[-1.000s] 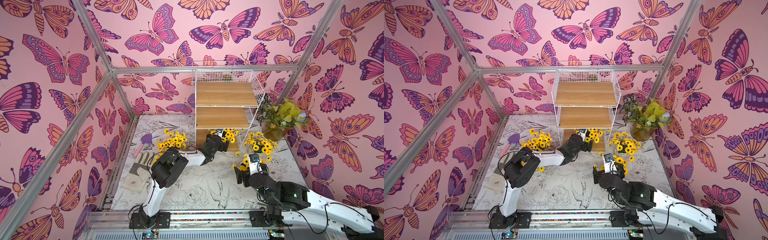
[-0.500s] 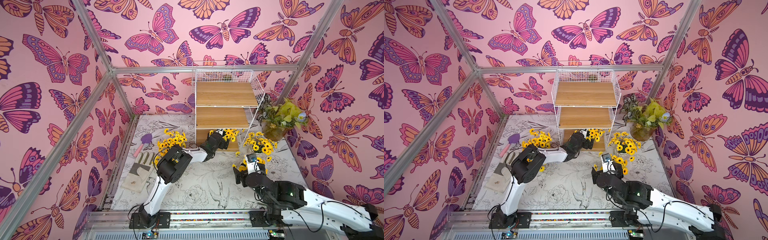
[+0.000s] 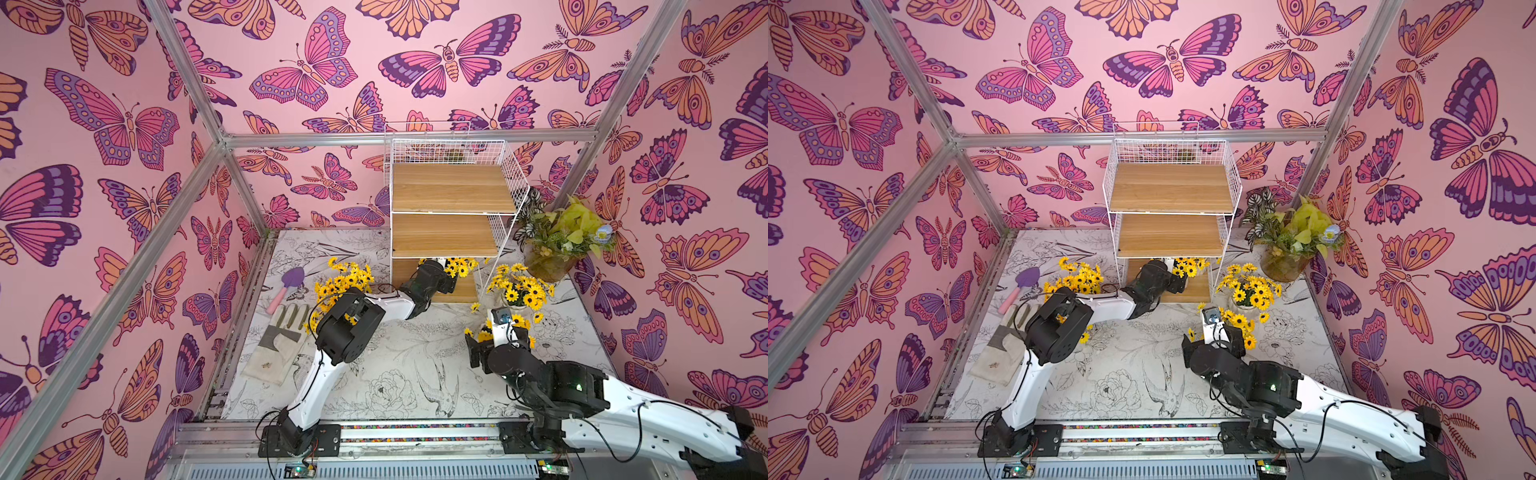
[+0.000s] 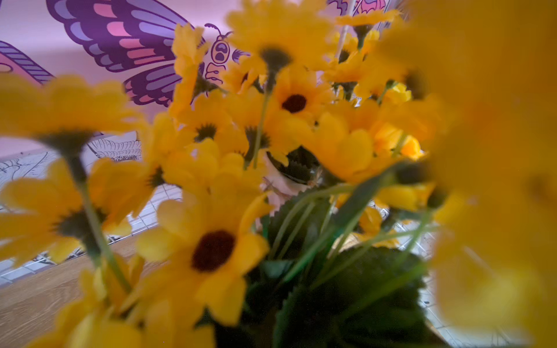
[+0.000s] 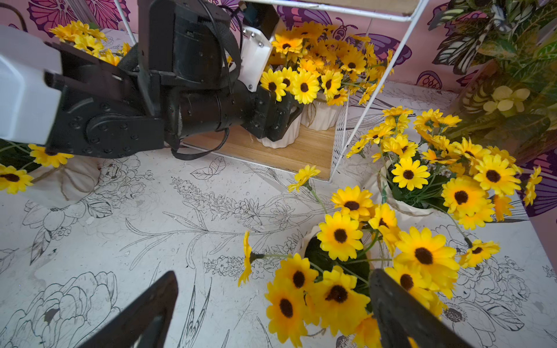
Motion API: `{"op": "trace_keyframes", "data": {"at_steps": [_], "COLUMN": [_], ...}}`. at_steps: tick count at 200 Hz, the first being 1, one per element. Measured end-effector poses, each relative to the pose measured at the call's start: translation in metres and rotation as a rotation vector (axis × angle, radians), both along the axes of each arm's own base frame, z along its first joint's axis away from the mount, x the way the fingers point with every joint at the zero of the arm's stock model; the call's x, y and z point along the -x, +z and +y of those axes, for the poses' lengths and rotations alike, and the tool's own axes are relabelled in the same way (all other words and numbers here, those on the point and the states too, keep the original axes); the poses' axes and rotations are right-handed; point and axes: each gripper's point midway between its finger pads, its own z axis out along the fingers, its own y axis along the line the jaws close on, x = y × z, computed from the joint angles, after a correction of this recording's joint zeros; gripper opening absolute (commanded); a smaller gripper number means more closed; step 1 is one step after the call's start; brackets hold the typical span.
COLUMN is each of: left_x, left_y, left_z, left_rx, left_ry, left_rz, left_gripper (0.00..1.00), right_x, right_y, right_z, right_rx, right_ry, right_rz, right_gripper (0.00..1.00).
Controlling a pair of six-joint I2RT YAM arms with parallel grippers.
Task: Take the sunflower pots off the shelves
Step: Pick up the sunflower pot from the shelf.
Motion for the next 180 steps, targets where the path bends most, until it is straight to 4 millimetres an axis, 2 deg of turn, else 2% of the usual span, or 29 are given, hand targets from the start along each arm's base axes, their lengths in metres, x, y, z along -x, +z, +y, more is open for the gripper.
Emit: {"op": "trace_keyframes", "data": {"at_steps": [37, 83, 151, 180], "left_x": [0.011, 0.043, 0.115, 0.150], "left_y": [0.001, -0.001, -0.002, -0.013], "left_z": [0.006, 0.017, 0.039, 0.051], "left_rx": [0.012, -0.008, -0.063, -0.110], "left_ry": [-0.021, -0.056, -0.118, -0.145], "left_rz": [0.000, 0.017, 0.046, 0.079], "left_gripper": [0.68, 0.67, 0.66, 0.65], "right_x": [0.000, 0.000, -0.006, -0.012], "right_y": [0.002, 0.002, 0.012, 0.019], "right_z": [-0.001, -0.001, 0.001, 0.004], "right_rx": [-0.009, 0.000, 0.017, 0.021], "right_ry": [0.000, 0.004, -0.002, -0.014], "right_rz": [-0.004, -0.006, -0.038, -0.055], "right_gripper": [0.99, 0.99, 0.99, 0.99]}}
